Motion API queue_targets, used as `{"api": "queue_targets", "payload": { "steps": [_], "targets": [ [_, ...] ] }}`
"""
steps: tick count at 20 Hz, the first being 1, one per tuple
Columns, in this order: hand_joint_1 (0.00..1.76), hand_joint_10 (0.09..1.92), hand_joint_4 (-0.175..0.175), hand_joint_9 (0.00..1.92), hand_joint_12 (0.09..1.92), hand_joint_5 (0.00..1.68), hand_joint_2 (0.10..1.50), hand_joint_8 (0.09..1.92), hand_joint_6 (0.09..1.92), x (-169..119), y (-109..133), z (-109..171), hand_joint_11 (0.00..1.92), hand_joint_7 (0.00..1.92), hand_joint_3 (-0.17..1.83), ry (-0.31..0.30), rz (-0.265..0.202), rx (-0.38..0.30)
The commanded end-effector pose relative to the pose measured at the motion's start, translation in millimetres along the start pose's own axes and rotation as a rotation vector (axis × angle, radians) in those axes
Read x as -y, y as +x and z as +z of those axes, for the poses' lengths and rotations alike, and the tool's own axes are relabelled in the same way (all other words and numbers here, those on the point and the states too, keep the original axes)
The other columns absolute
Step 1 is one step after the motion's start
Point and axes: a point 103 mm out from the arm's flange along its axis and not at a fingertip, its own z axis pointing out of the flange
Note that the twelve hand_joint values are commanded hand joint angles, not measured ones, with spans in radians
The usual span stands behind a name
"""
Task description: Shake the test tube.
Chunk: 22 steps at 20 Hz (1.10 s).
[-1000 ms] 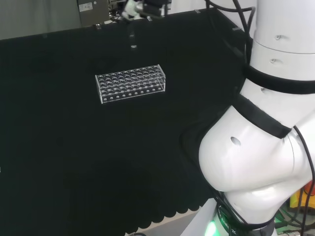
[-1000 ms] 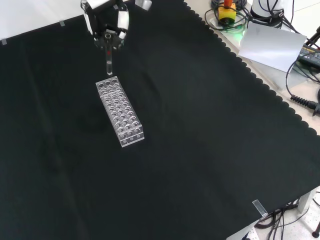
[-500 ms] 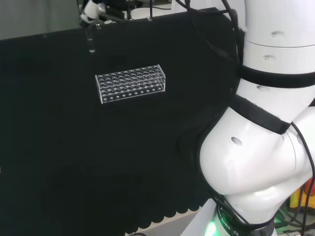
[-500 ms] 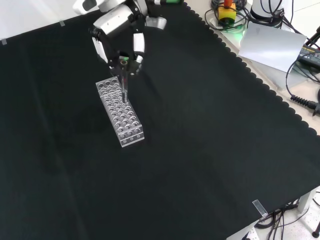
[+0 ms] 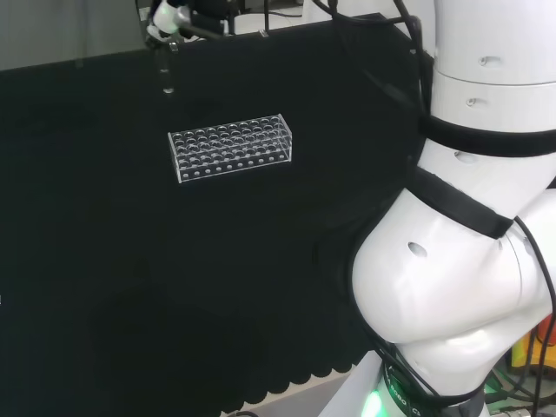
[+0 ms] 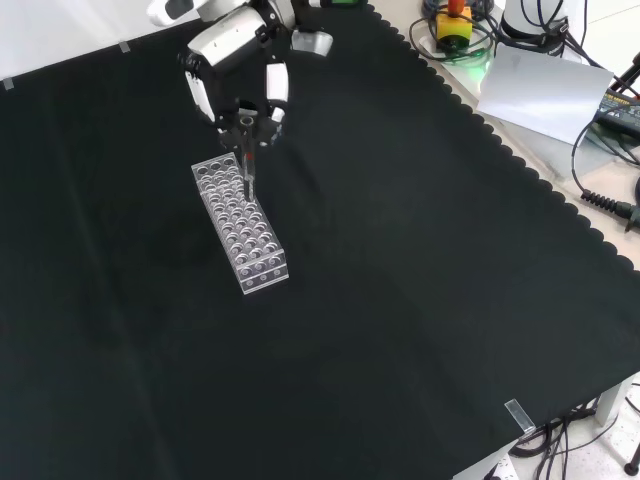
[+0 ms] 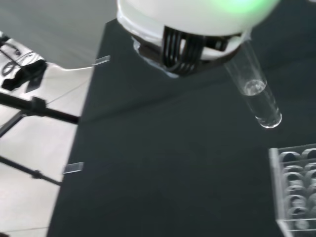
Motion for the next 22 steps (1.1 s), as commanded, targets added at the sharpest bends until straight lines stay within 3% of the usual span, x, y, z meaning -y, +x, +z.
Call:
{"api": "queue_targets", "payload": {
  "steps": [1,7,12,16,22],
  "targets": [
    [1.33,0.74,-0.175,1.62,0.87,1.35,0.75,0.68,0.14,14.2,-69.8,-19.4,1.26,1.38,0.45,-0.039,0.135,0.03],
    [1.33,0.74,-0.175,1.62,0.87,1.35,0.76,0.68,0.13,30.2,-123.6,-39.7,1.26,1.38,0.44,-0.074,0.231,0.065],
    [1.33,0.74,-0.175,1.62,0.87,1.36,0.76,0.68,0.13,37.9,-144.8,-50.9,1.26,1.38,0.44,-0.09,0.268,0.091],
    [1.33,0.74,-0.175,1.62,0.87,1.36,0.76,0.68,0.13,37.1,-142.7,-50.9,1.26,1.38,0.44,-0.089,0.26,0.096],
    [1.33,0.74,-0.175,1.62,0.87,1.36,0.76,0.68,0.12,26.3,-108.6,-35.2,1.26,1.38,0.44,-0.067,0.192,0.053]
  ]
}}
